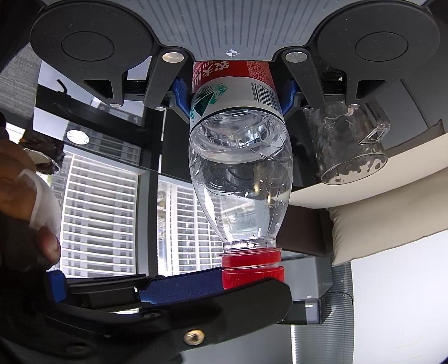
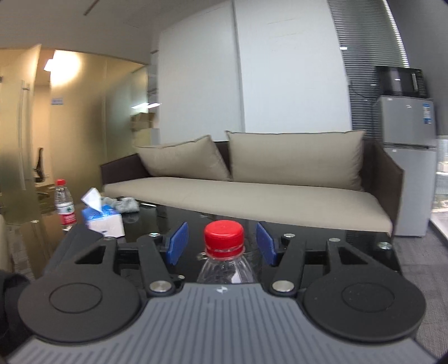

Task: Unscrew bottle cap and pour
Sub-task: 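Regrip and twist the red cap with the right gripper while the left gripper holds the bottle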

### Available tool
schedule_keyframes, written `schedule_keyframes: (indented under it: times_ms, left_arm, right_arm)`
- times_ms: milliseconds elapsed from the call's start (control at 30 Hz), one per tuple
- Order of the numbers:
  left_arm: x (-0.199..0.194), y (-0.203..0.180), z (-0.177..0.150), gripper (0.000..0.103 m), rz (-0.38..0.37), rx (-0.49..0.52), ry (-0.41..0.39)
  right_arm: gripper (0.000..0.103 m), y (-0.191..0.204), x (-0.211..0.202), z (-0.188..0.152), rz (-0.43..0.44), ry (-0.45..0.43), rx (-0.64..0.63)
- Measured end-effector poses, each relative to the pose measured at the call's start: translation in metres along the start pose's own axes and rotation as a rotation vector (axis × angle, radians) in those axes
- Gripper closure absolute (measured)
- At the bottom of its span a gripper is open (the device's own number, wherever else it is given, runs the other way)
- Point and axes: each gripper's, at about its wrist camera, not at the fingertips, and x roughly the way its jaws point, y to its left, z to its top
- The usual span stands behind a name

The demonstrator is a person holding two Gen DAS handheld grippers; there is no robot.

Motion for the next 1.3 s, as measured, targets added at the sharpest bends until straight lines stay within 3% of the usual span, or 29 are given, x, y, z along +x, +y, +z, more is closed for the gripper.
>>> schedule_keyframes:
  times_ms: [167, 233, 267, 467, 733, 1300]
  left_arm:
    - [-0.012, 0.014, -0.009, 0.045, -0.002, -0.005, -0.003]
    - [-0.013, 0.015, -0.009, 0.045, -0.002, -0.005, -0.003]
    - [-0.013, 0.015, -0.009, 0.045, -0.003, -0.004, -0.003]
    - [-0.008, 0.008, -0.001, 0.045, -0.003, 0.003, 0.001]
    - [-0.004, 0.002, 0.003, 0.045, -0.004, -0.002, 0.005]
    - [0.0, 0.006, -0.003, 0.045, -0.005, -0.008, 0.003]
  right_arm:
    - [0.051, 0.012, 0.002, 0.002, -0.055, -0.003, -0.03]
    - [0.067, 0.013, 0.004, 0.004, -0.061, 0.01, -0.03]
    - [0.07, 0.013, 0.006, 0.004, -0.058, 0.023, -0.034]
    - [0.07, 0.011, 0.004, 0.003, -0.045, 0.024, -0.044]
    - [0.07, -0.013, -0.002, 0.004, 0.066, 0.023, 0.006]
    - [0.067, -0.001, 0.002, 0.003, 0.035, 0.029, -0.016]
